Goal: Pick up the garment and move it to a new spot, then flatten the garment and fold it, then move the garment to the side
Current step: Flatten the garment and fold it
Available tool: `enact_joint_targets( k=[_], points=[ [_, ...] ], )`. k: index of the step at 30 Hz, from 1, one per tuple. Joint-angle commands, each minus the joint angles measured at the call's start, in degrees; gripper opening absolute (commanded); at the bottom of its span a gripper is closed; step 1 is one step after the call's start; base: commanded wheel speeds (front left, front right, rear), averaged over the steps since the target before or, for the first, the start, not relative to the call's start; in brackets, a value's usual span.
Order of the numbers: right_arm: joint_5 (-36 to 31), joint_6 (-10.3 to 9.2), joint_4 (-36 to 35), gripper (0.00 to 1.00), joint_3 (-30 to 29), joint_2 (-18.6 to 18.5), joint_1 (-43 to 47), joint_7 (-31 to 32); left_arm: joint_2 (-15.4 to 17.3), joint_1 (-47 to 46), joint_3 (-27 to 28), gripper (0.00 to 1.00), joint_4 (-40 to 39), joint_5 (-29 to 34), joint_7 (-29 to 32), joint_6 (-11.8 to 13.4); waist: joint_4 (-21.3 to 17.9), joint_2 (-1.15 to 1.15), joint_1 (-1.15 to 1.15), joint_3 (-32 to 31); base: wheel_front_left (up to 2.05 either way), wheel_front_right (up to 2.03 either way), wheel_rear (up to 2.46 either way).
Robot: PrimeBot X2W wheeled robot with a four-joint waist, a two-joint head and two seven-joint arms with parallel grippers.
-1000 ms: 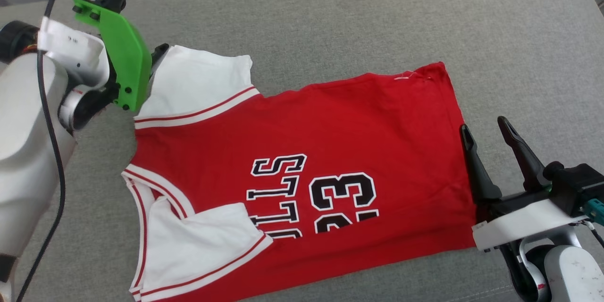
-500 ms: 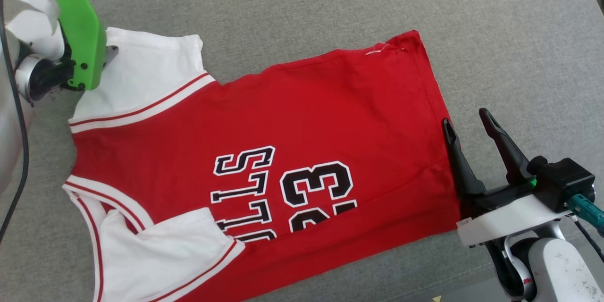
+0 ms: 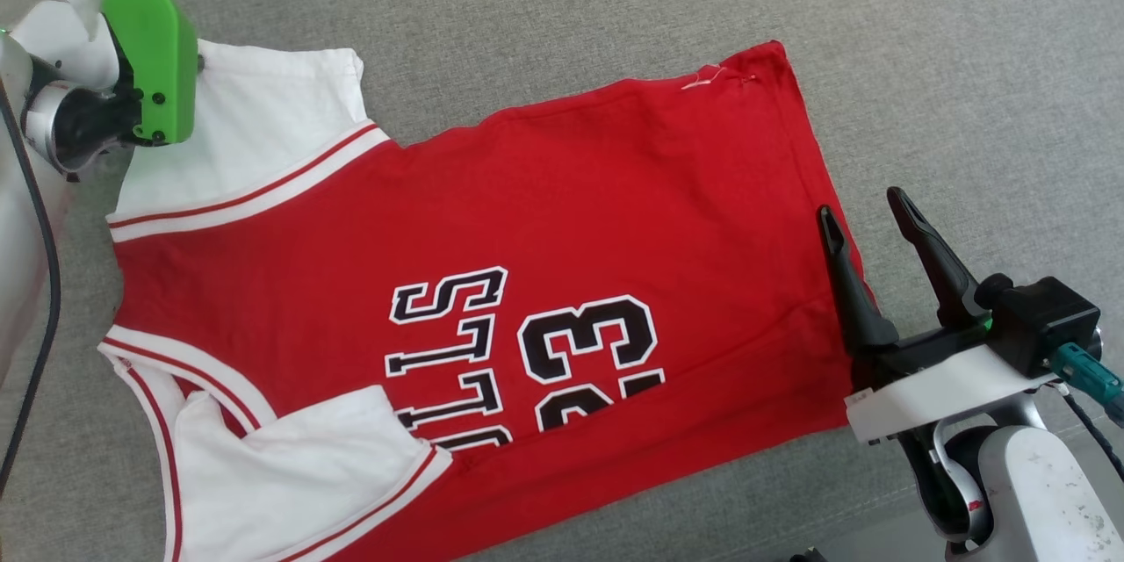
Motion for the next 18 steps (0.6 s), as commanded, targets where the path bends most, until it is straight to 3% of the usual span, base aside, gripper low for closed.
enact_joint_targets(
  k=[1,11,18],
  points=[
    [-0.35,-0.06,0.16,1.0,0.0,-0.08,-1.16,0.21,-1.13,1.93,-0.21,0.0,0.84,-0.31,-2.75,0.43,0.35,0.0,0.0,-0.41,0.0,0.0,0.0],
    [-0.67,-0.06,2.12,1.0,-1.92,-1.32,0.68,3.41,-2.87,3.41,0.47,0.0,1.23,0.17,-11.99,0.65,3.33,0.0,0.0,-6.38,0.0,0.0,0.0],
    [0.16,-0.06,3.15,1.0,-3.33,-5.46,0.64,11.84,-3.93,6.32,2.1,0.0,-4.07,-2.46,-16.54,0.48,7.34,0.0,0.0,-10.48,0.0,0.0,0.0]
  ],
)
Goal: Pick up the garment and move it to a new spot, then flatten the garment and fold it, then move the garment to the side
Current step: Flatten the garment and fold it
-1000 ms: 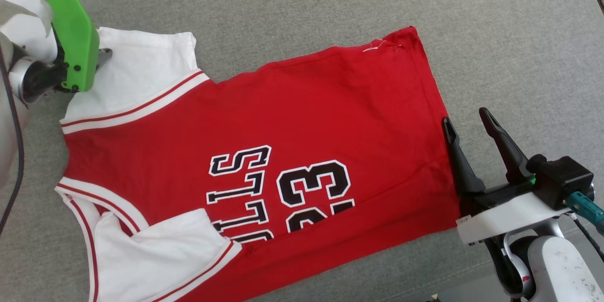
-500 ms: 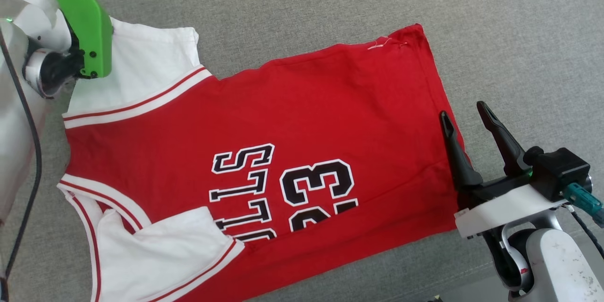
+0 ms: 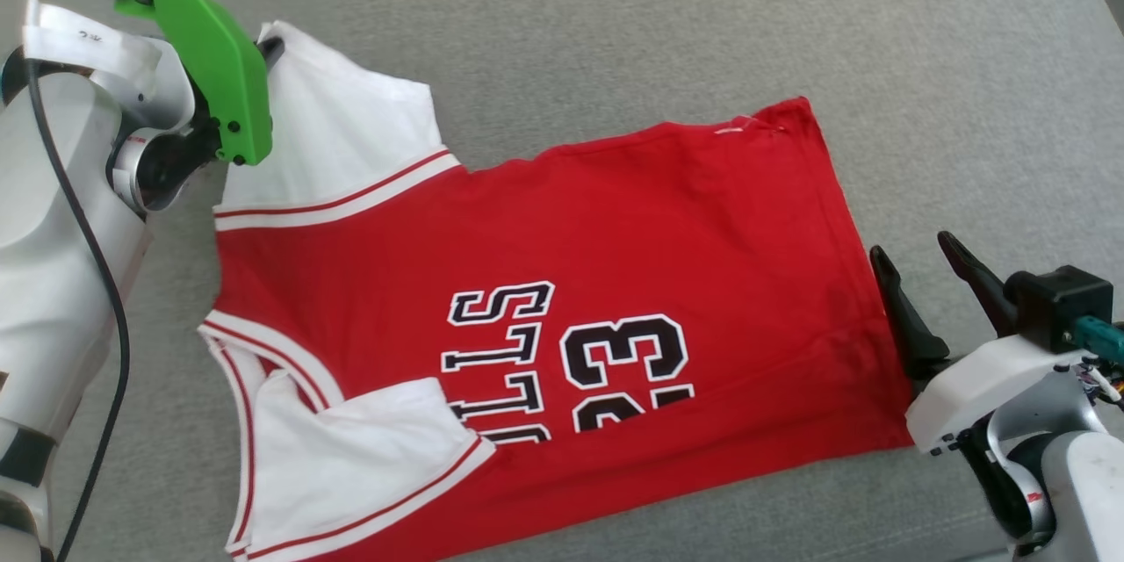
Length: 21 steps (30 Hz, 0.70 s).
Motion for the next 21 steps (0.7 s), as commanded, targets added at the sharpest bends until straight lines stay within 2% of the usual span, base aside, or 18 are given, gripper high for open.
enact_joint_targets(
  k=[1,7,12,16,21],
  points=[
    [0.44,-0.05,0.05,1.0,0.23,-0.98,-0.66,2.19,-0.16,1.26,0.72,0.0,-1.21,-0.77,-1.1,-0.01,3.3,0.0,0.0,-2.68,0.0,0.0,0.0],
    [4.72,-0.05,-0.07,1.0,2.06,-7.79,-5.23,16.36,0.56,4.86,0.78,0.0,-9.2,-1.9,-1.6,0.64,7.12,0.0,0.0,-2.95,0.0,0.0,0.0],
    [9.27,-0.05,0.83,1.0,3.51,-13.38,-11.5,28.14,2.45,8.28,0.96,0.0,-18.95,-2.52,-0.94,2.81,9.89,0.0,0.0,-1.36,0.0,0.0,0.0],
    [12.42,-0.05,3.03,1.0,5.37,-16.84,-16.9,34.31,3.88,10.34,0.94,0.0,-26.1,-2.31,-0.73,4.55,11.82,0.0,0.0,0.24,0.0,0.0,0.0],
    [14.99,-0.05,6.84,1.0,7.83,-19.31,-22.97,38.31,5.0,12.41,0.85,0.0,-33.28,-2.04,-0.58,6.52,13.99,0.0,0.0,2.22,0.0,0.0,0.0]
  ],
)
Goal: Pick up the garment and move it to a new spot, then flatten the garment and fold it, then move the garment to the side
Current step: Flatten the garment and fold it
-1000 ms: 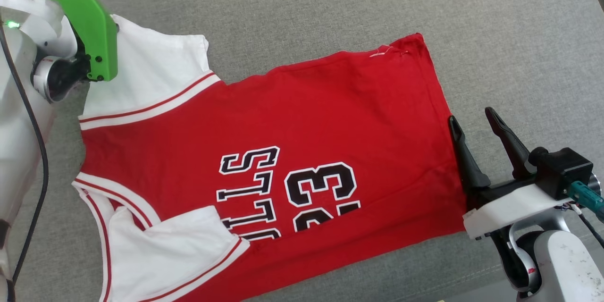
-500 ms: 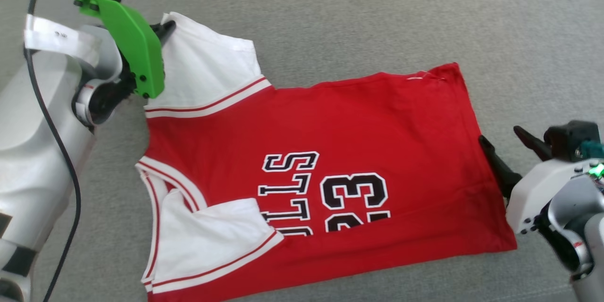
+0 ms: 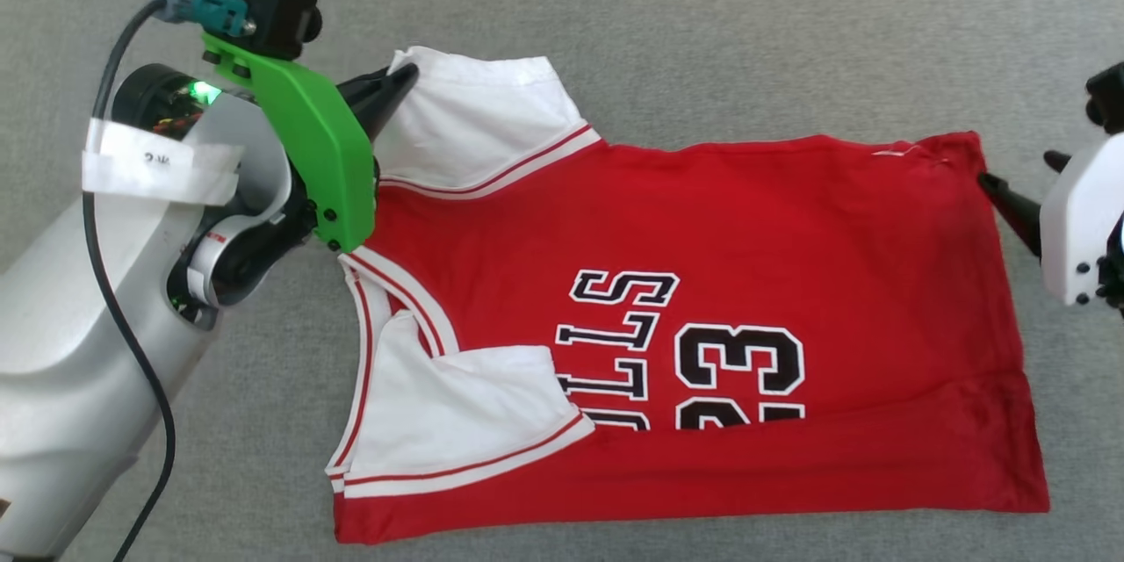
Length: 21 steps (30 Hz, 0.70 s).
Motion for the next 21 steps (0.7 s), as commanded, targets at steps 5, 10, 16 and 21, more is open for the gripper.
enact_joint_targets(
  k=[5,10,16,21],
  points=[
    [0.48,-0.06,4.74,1.0,3.47,-1.6,-5.56,1.78,0.81,1.26,0.15,0.0,-4.05,0.25,0.06,1.08,3.43,0.0,0.0,3.41,0.0,0.0,0.0],
    [1.14,-0.06,8.69,1.0,7.19,-2.36,-8.43,2.18,0.65,0.95,-0.04,0.0,-5.09,0.5,-0.19,0.92,4.67,0.0,0.0,4.54,0.0,0.0,0.0],
    [1.82,-0.06,12.07,1.0,12.35,-2.64,-9.17,1.03,0.16,1.04,-0.3,0.0,-4.26,0.47,-0.93,0.42,5.14,0.0,0.0,4.9,0.0,0.0,0.0],
    [2.63,-0.06,15.07,0.46,15.27,-2.52,-9.38,-0.42,0.16,1.58,-0.47,0.0,-2.93,0.36,-1.5,0.11,4.91,0.0,0.0,4.53,0.0,0.0,0.0]
  ],
)
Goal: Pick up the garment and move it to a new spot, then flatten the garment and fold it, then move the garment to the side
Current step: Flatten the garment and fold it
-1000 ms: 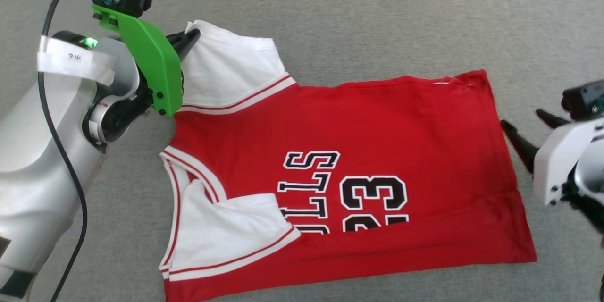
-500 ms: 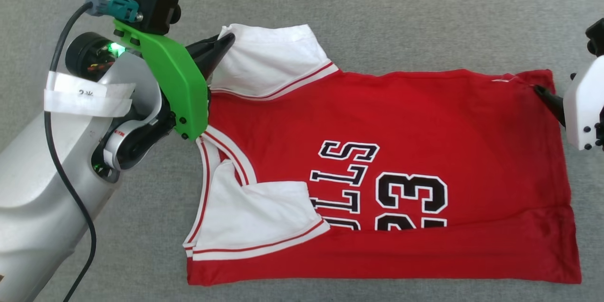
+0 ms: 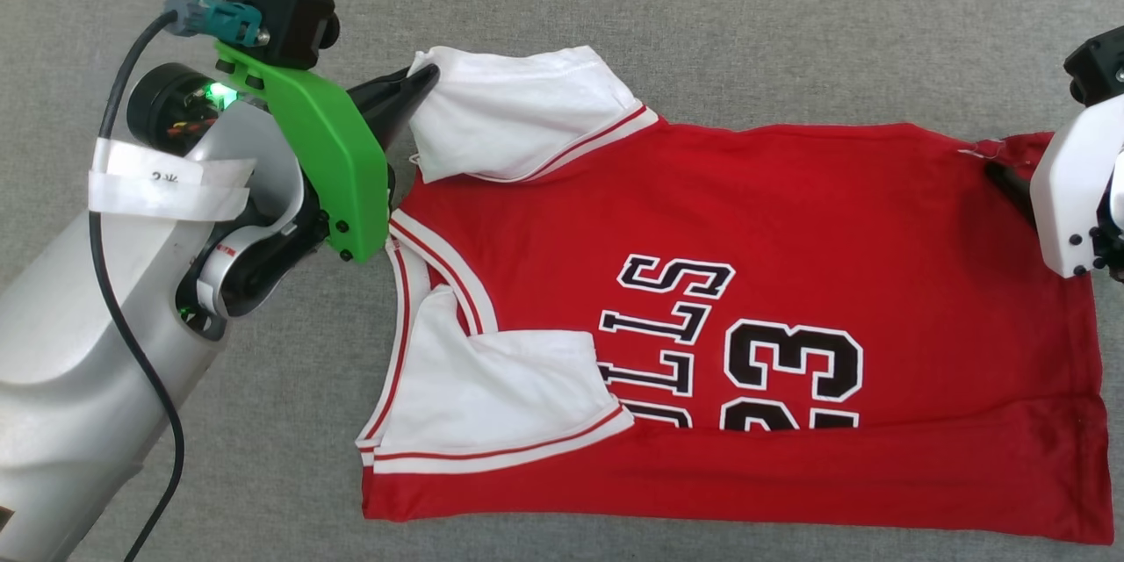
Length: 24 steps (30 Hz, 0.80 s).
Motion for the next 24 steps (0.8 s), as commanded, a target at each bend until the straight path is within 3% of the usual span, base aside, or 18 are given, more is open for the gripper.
enact_joint_targets(
  k=[1,2,10,24],
  points=[
    [0.68,-0.03,1.83,0.29,1.79,1.36,0.87,-0.32,0.03,1.11,0.0,0.0,0.68,0.23,-0.6,-0.14,-0.18,0.0,0.0,-0.4,0.0,0.0,0.0],
    [0.86,-0.03,2.19,0.0,1.91,1.45,0.77,-1.11,-0.03,1.27,0.07,0.0,0.96,0.09,-0.81,-0.15,-0.23,0.0,0.0,-0.57,0.0,0.0,0.0],
    [2.73,-0.03,5.45,0.0,1.18,1.78,0.76,-10.94,-0.69,3.89,0.9,0.0,4.1,-0.68,-4.74,-0.26,-0.9,0.0,0.0,-4.1,0.0,0.0,0.0],
    [8.49,-0.03,6.35,0.0,-6.94,3.78,9.69,-26.7,-0.13,11.11,1.87,0.0,6.23,-2.06,-10.37,0.71,-1.1,0.0,0.0,-12.75,0.0,0.0,0.0]
  ],
)
